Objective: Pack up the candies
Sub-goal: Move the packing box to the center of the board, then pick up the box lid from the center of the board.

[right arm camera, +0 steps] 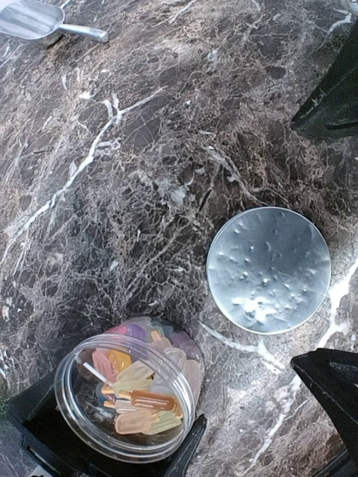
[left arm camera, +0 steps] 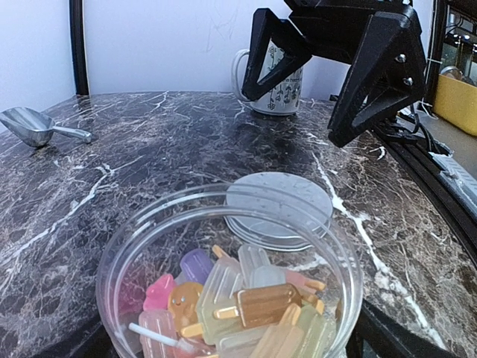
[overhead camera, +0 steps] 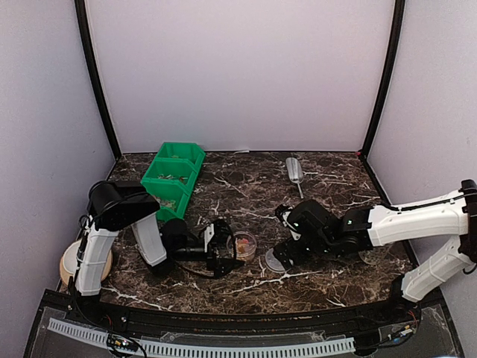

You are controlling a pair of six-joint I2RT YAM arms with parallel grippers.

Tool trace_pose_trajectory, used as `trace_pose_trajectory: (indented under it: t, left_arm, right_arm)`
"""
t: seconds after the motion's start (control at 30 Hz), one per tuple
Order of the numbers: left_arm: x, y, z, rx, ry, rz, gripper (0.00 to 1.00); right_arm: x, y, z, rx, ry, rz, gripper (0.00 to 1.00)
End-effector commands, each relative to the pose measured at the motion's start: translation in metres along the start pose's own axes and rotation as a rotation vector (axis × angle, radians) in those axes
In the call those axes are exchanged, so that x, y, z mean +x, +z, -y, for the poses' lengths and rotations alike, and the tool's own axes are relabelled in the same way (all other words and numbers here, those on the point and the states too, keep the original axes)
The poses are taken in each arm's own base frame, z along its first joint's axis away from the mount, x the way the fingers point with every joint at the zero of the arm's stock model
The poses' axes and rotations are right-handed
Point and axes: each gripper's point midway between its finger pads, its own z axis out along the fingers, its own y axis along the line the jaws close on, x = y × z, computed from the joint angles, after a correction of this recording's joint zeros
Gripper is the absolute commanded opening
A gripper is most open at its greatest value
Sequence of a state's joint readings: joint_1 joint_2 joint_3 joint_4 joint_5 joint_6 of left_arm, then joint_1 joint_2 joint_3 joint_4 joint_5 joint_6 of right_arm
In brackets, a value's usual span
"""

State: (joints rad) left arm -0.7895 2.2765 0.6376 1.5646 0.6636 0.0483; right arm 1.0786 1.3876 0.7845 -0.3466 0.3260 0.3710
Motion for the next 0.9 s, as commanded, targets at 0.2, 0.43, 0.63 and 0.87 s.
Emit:
trace_pose_trajectory:
  t: [0.2, 0.43, 0.63, 0.87]
  left_arm:
    - [0.067, -0.017, 0.005, -0.069, -0.192, -0.28, 0.99]
    - [0.073, -0.022, 0.006, -0.105, -0.193, -0.326, 0.99]
    - [0.077, -0.026, 0.005, -0.128, -0.18, -0.35, 0.99]
    - [0.072, -0.037, 0.005, -0.171, -0.166, -0.329, 0.99]
  right_arm:
    - [-0.019, -0.006, -0.002, -0.002, 0.013, 0.017, 0.98]
    - [-0.023, -0.012, -0.001, 0.006, 0.007, 0.008, 0.98]
    - [-0.02, -0.008, -0.003, 0.005, -0.013, -0.032, 0.98]
    - [-0.016, -0.005, -0.006, -0.004, -0.021, -0.054, 0.99]
